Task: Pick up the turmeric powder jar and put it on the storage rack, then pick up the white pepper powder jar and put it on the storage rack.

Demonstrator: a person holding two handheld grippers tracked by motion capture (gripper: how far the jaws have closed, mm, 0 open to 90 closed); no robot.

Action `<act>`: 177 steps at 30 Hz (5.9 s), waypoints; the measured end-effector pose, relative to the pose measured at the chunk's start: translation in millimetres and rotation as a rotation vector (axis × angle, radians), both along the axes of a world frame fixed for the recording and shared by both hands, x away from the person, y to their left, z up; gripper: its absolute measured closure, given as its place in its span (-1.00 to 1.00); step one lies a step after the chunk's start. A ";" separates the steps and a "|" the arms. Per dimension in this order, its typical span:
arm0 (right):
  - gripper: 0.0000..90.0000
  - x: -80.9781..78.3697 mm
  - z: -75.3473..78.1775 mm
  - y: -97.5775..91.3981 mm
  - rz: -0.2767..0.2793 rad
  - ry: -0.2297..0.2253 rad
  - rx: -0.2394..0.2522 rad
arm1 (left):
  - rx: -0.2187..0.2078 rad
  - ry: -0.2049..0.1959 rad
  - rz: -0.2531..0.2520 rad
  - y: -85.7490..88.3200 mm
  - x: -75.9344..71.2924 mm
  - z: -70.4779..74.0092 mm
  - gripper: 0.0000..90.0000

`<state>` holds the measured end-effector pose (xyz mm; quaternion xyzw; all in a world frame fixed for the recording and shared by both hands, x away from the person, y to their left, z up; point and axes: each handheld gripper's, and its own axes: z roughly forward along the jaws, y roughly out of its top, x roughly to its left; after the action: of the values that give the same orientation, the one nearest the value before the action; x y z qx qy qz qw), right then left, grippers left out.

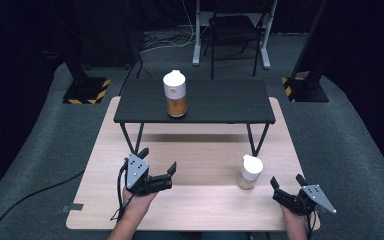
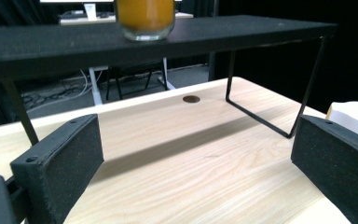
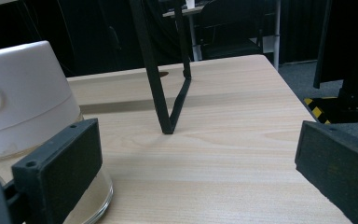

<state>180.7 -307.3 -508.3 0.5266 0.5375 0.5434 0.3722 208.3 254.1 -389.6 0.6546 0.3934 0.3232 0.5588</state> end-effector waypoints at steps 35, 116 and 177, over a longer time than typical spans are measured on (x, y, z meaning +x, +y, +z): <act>-1.00 -0.5 0.2 1.5 -0.006 0.000 -0.004 | 0.041 0.082 0.054 23.9 -15.8 -56.6 -0.97; -1.00 -18.1 23.8 5.3 0.066 0.014 -0.017 | 0.036 0.134 0.160 35.1 -20.7 -96.8 -0.99; -1.00 2.9 61.5 37.7 0.224 0.011 -0.159 | 0.044 0.125 0.138 35.7 -20.9 -97.5 -0.98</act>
<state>183.6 -269.6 -446.8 0.4352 0.6363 0.5343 0.3467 187.5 289.7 -487.1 0.6568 0.4645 0.3278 0.4953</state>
